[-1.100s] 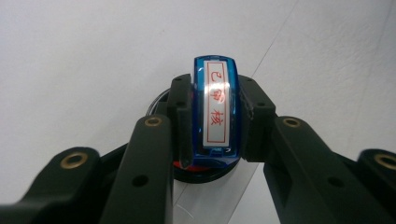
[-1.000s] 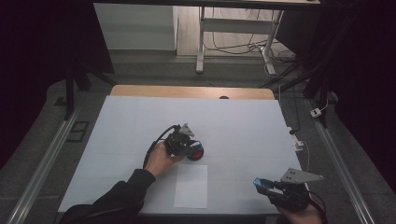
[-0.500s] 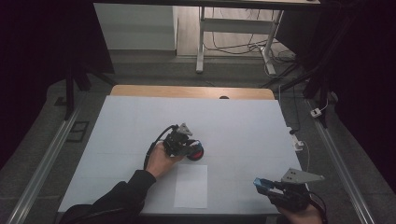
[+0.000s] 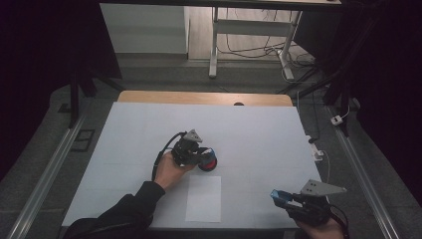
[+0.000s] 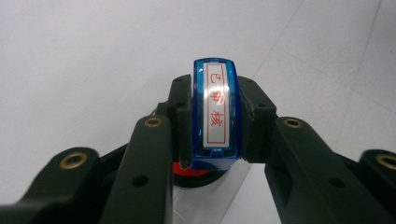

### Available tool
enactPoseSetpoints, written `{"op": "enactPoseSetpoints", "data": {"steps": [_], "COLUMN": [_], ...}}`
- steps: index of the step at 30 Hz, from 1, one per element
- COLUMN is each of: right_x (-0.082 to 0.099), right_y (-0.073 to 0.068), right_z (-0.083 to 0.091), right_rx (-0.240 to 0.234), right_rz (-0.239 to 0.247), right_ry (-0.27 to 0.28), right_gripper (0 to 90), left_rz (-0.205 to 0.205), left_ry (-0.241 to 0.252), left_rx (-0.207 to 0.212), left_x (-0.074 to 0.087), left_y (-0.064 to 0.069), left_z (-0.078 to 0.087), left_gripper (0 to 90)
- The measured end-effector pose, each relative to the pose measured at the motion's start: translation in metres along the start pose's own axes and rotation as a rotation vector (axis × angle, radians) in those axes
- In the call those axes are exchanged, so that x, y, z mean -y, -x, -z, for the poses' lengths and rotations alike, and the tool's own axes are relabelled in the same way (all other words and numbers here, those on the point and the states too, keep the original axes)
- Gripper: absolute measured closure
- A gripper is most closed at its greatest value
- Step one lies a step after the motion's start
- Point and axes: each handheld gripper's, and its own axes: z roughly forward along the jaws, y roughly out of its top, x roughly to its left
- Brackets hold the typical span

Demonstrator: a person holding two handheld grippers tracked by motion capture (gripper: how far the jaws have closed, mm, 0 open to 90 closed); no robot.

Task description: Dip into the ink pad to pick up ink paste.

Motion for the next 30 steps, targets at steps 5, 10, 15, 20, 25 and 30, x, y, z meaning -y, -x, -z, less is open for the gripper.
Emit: {"op": "enactPoseSetpoints", "data": {"steps": [5,10,15,20,25,30], "right_x": [0.0,0.0,0.0,0.0,0.0,0.0], "right_y": [0.0,0.0,0.0,0.0,0.0,0.0], "right_z": [0.0,0.0,0.0,0.0,0.0,0.0], "right_rx": [-0.001,-0.001,0.004,-0.003,-0.005,-0.006], "right_rz": [-0.005,-0.007,-0.005,-0.004,-0.002,-0.001], "right_ry": [0.003,0.003,-0.004,-0.003,-0.004,-0.004], "right_gripper": [68.7,68.7,68.7,68.7,68.7,68.7], "left_rz": [-0.037,-0.049,-0.05,-0.063,-0.07,-0.072], "left_ry": [0.001,0.013,0.019,0.013,0.015,0.014], "left_rx": [0.006,0.013,0.03,0.035,0.04,0.052], "left_x": [-0.002,-0.003,-0.003,-0.002,-0.001,0.002], "left_y": [0.006,0.01,0.012,0.017,0.021,0.024], "left_z": [0.008,0.018,0.022,0.024,0.03,0.037], "left_gripper": [69.9,69.9,69.9,69.9,69.9,69.9]}}
